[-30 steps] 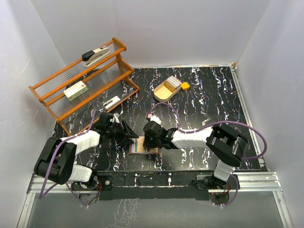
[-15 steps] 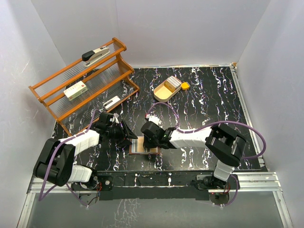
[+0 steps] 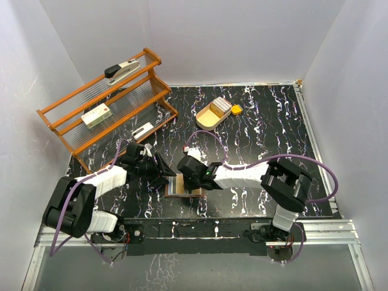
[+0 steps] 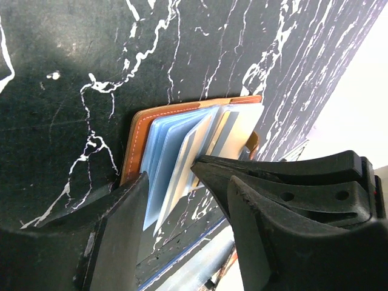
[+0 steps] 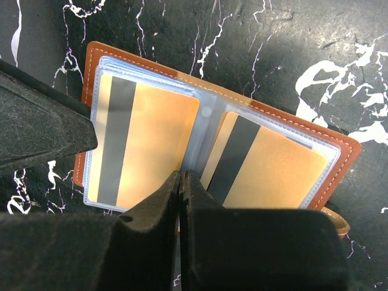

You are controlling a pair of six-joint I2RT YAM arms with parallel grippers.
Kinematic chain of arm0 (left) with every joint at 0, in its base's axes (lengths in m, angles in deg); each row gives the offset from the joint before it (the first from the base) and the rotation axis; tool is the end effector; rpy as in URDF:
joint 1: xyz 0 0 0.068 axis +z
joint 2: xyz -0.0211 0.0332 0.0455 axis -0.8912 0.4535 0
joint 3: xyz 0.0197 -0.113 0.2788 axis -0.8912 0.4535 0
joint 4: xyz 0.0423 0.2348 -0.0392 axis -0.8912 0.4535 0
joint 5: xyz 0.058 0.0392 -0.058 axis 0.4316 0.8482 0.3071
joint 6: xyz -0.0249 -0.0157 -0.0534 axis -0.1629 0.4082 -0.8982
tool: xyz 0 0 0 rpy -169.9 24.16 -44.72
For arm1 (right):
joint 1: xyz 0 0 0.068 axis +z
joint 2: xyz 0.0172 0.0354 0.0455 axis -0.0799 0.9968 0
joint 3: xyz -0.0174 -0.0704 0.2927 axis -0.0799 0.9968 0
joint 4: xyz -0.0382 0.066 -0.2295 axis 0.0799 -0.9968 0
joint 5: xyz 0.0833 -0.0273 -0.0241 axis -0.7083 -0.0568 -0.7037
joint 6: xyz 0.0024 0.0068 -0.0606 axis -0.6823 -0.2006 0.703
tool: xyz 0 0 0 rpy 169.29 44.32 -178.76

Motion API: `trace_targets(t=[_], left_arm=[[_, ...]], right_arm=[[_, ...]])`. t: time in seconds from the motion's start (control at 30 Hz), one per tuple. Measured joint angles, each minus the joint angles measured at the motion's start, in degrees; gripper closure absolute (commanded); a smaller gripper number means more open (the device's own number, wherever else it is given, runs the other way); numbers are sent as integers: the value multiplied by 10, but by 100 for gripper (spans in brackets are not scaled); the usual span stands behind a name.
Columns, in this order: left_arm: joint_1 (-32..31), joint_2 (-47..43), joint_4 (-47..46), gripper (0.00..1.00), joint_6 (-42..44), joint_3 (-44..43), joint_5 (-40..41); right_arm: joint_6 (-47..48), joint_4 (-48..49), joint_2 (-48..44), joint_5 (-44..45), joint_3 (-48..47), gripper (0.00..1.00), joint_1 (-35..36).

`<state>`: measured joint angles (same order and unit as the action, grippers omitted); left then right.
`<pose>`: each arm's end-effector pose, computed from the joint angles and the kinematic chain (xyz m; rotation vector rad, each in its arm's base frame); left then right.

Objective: Put the credit cards into the card holder
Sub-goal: Turn over the card slot in the card holder.

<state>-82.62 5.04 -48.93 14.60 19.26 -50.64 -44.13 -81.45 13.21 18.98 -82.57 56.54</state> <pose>0.2007 -0.0967 0.1863 -0.4626 2.5749 -1.1852 0.1675 0.2864 0.1920 -0.2617 2.6077 0.4755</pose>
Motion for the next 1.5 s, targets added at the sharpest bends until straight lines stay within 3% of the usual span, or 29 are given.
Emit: trace_targets(t=[0.67,1.1,1.5], left_arm=[[0,6,-73,54,-19,13,-45],[0,6,-145,53,-68,38,-85],[-24,6,-184,51,-100,42,-96]], right_arm=[[2,2,7,0,-5,100,0],[19,7,2,0,-4,90,0],[34,12,-37,12,15,76,0]])
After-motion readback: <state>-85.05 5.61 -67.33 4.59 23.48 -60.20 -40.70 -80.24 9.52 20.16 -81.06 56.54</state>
